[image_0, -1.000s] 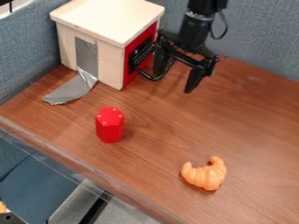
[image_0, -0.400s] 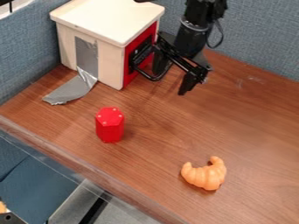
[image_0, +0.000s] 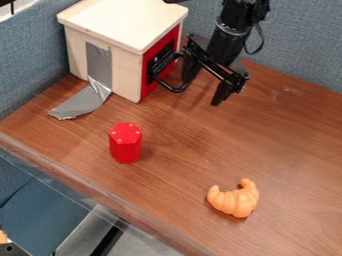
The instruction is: Open the drawer
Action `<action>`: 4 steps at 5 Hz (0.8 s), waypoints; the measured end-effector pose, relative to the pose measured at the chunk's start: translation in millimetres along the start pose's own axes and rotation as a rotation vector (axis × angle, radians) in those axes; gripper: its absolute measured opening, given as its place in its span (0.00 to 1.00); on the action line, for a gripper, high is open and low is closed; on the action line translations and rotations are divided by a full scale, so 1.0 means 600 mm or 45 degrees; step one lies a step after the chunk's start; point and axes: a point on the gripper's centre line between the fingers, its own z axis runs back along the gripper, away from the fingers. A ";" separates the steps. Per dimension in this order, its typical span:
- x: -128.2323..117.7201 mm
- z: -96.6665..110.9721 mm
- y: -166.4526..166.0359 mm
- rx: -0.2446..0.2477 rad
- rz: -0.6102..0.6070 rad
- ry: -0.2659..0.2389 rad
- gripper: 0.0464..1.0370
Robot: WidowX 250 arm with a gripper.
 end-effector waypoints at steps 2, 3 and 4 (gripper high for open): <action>0.026 -0.010 0.002 0.031 0.027 -0.021 0.96; 0.031 -0.027 0.003 0.050 0.023 -0.002 0.96; 0.039 -0.029 0.017 0.064 0.040 -0.004 0.96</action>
